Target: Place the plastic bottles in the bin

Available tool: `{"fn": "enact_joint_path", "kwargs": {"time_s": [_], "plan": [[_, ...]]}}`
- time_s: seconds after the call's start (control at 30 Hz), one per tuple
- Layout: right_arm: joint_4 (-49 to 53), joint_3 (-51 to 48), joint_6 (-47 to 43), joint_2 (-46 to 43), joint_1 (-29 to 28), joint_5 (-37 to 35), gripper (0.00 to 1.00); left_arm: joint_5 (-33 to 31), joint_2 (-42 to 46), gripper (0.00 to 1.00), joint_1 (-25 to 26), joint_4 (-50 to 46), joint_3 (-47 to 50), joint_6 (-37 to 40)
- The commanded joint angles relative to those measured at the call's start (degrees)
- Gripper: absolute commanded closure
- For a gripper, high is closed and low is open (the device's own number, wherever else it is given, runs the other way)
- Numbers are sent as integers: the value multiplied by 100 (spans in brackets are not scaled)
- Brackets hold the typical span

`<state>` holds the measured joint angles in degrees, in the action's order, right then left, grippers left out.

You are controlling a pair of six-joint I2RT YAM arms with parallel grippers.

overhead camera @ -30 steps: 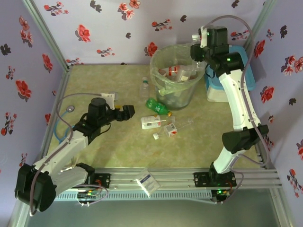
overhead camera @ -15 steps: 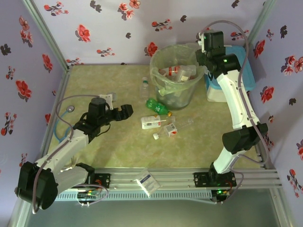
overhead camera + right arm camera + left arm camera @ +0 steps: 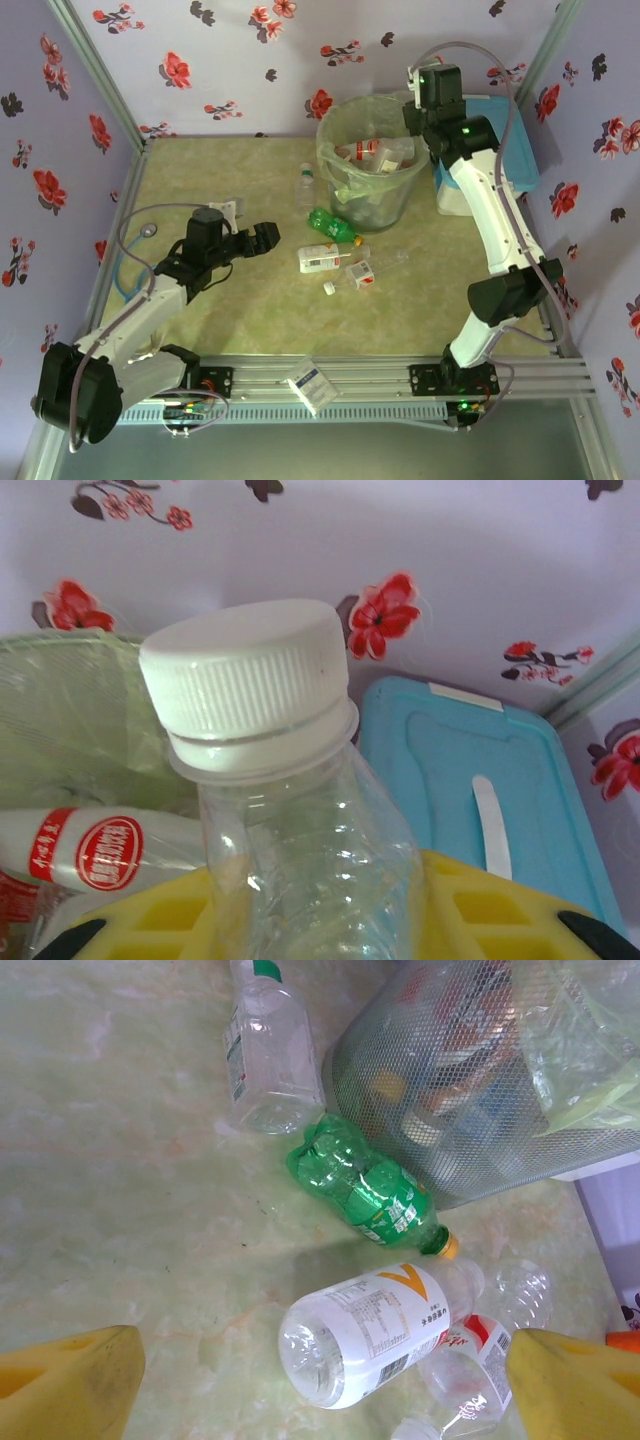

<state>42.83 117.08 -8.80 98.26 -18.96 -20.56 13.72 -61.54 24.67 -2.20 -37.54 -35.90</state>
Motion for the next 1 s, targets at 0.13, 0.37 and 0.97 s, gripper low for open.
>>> {"fn": "enact_joint_path", "kwargs": {"time_s": [0.13, 0.37, 0.97], "plan": [[-144, 820, -41, 819, -42, 330, 62, -9, -191, 8, -50, 63, -72, -204], [161, 1143, -226, 1401, -55, 359, 61, -36, 44, 8, -50, -148, -67, -173], [794, 1366, 235, 1223, 56, 1465, 21, -44, -339, 8, -50, -202, -389, -110]]}}
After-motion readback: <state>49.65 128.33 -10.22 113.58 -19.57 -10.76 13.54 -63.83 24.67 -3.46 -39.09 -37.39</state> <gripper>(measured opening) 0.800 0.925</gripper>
